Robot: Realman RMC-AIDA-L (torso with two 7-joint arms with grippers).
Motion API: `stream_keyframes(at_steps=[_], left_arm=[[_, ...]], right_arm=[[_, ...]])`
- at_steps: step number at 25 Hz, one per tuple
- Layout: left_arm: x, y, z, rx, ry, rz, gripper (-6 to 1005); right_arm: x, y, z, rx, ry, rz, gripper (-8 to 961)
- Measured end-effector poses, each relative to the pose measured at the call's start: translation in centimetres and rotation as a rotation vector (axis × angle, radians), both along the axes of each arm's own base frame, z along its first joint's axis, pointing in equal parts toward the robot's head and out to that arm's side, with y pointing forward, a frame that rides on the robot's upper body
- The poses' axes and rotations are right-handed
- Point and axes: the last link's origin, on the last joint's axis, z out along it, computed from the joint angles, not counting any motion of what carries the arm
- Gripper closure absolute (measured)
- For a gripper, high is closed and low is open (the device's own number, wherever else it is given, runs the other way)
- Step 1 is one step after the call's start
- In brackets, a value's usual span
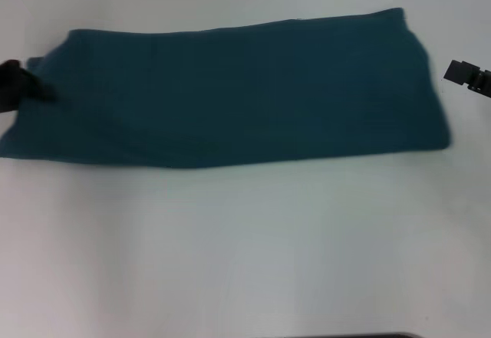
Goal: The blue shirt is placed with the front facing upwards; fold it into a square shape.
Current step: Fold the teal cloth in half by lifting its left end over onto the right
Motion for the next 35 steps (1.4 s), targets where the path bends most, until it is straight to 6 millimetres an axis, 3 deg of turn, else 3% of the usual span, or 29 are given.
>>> stream_keyframes(at_steps=[8, 16, 28, 35], left_arm=[[-2.1, 0.0, 3.2, 0.021, 0.052, 0.05, 915], [-2.7, 0.2, 4.6, 0.036, 0.156, 0.097, 915], [-0.1, 0.4, 4.0, -0.039, 0.085, 0.038, 915], [5.4, 0.3, 4.2, -0.101, -0.102, -0.125, 914]], right_arm=[[0.1, -0.1, 0.2, 0.008, 0.003, -0.007, 49], [0.2, -0.1, 0.2, 0.007, 0.004, -0.01, 49], [0.4, -0.1, 0.4, 0.012, -0.007, -0.019, 49], [0.5, -0.1, 0.4, 0.004, -0.016, -0.02, 49]])
